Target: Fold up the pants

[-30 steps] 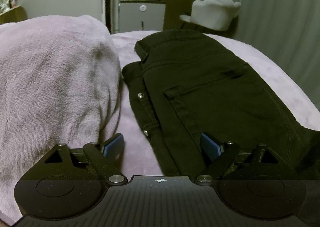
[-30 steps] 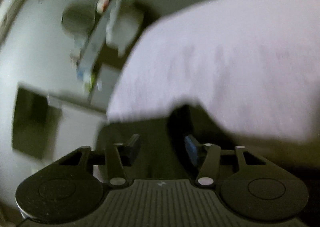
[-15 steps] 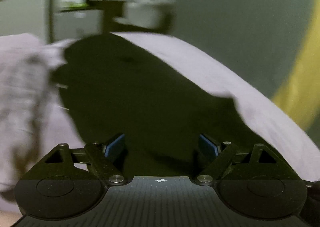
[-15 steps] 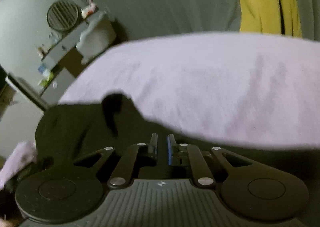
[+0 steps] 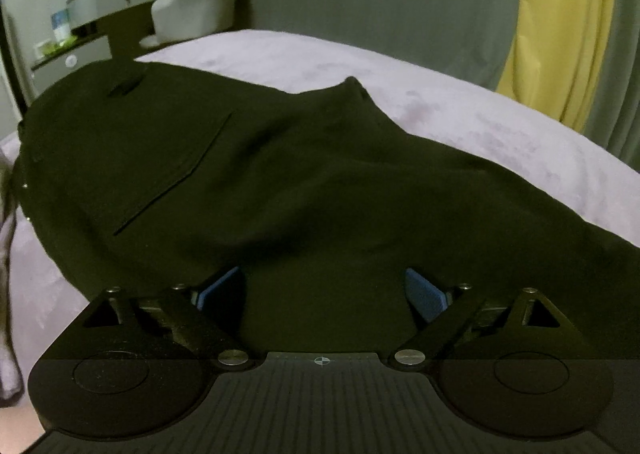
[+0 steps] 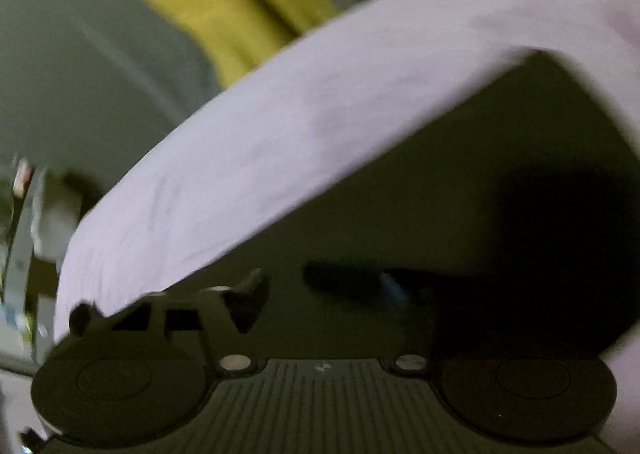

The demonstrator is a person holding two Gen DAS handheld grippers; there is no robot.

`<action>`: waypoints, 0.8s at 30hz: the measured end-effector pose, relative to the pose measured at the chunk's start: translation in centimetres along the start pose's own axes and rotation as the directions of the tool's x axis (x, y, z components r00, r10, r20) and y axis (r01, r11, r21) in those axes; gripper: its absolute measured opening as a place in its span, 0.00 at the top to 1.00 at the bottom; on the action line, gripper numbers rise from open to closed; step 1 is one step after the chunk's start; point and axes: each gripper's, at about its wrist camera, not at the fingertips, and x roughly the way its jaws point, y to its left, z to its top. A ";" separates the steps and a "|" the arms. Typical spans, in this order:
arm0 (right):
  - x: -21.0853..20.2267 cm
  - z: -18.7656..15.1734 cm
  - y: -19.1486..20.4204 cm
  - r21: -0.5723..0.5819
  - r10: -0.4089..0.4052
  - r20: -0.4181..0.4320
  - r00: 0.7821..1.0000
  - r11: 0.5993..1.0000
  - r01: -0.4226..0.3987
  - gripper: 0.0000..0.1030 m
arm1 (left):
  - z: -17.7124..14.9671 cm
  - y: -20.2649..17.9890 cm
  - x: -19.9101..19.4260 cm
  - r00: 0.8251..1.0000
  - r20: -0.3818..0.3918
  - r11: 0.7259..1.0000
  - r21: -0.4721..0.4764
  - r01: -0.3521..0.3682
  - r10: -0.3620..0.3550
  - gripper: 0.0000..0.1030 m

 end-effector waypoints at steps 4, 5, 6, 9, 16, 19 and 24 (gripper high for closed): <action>-6.1 0.0 -7.5 0.178 -0.056 0.187 0.981 0.984 0.022 0.32 | 0.3 -0.3 0.1 1.000 -0.003 1.000 -0.022 0.001 -0.001 0.08; -7.7 -0.4 -9.3 0.213 -0.064 0.238 0.969 0.977 0.013 0.32 | 0.3 -0.3 0.1 1.000 -0.004 1.000 -0.026 -0.001 0.001 0.08; -8.6 -0.8 -10.5 0.234 -0.056 0.264 0.963 0.972 -0.007 0.32 | 0.4 -0.5 0.2 1.000 -0.004 1.000 -0.027 -0.004 0.004 0.08; -9.9 -2.2 -13.4 0.297 -0.032 0.290 0.957 0.953 -0.058 0.27 | 0.3 -0.8 0.0 1.000 -0.004 1.000 -0.023 -0.015 0.015 0.08; -7.7 -3.3 -15.3 0.316 0.062 0.303 0.951 0.935 -0.162 0.25 | 0.2 -0.9 -0.2 1.000 -0.009 0.999 -0.029 -0.019 0.019 0.08; -5.2 -3.5 -13.7 0.339 0.120 0.336 0.934 0.910 -0.239 0.25 | 0.3 -0.8 -0.2 1.000 -0.011 1.000 -0.025 -0.019 0.018 0.08; -5.0 -3.3 -12.8 0.368 0.174 0.399 0.901 0.869 -0.331 0.24 | 0.4 -0.8 -0.1 1.000 -0.012 0.999 -0.029 -0.015 0.014 0.08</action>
